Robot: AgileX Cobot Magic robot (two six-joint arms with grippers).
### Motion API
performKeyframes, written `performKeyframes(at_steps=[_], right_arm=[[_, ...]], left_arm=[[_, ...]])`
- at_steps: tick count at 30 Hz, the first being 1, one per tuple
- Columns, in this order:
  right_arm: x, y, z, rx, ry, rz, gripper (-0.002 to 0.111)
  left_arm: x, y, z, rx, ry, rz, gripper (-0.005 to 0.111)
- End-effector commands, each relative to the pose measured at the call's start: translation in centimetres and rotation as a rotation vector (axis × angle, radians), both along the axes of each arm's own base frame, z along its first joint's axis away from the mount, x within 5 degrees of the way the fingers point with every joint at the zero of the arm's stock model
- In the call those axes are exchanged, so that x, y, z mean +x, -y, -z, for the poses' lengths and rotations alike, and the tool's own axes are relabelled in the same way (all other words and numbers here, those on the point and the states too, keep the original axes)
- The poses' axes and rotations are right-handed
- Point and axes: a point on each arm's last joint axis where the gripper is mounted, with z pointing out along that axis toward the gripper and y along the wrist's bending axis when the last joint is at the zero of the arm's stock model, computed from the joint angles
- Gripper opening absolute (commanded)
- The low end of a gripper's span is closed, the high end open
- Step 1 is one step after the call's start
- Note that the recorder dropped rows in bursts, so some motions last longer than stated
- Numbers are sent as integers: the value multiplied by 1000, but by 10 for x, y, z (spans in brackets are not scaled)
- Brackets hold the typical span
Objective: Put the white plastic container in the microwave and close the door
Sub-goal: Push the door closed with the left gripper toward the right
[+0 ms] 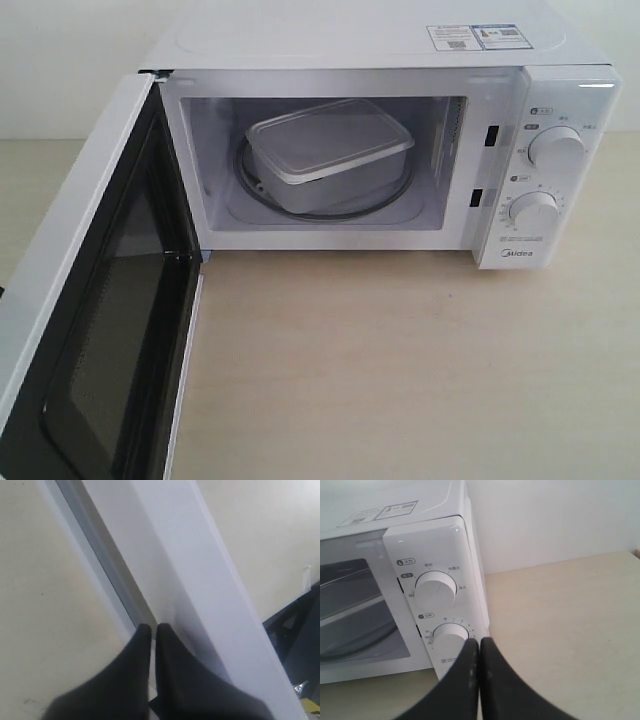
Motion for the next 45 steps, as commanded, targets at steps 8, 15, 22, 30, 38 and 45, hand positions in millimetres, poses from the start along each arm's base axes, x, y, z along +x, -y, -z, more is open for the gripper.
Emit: performKeyframes(at_steps=[8, 15, 22, 30, 38, 45], right_arm=[[0, 0, 0, 42, 5, 6, 0], [0, 0, -1, 26, 12, -4, 0], [0, -7, -3, -10, 30, -84, 0], [1, -15, -13, -57, 80, -170, 0], [-4, -42, -65, -29, 169, -457, 0], [-8, -50, -73, -30, 178, -558, 0]], left_arm=[[8, 25, 4, -76, 9, 75, 4], [23, 51, 15, -100, 34, 110, 4], [41, 84, 30, -124, 110, 122, 4], [71, 117, 48, -198, 264, 123, 4], [112, 143, 52, -247, 365, 111, 4], [136, 149, 59, -209, 438, 44, 4]])
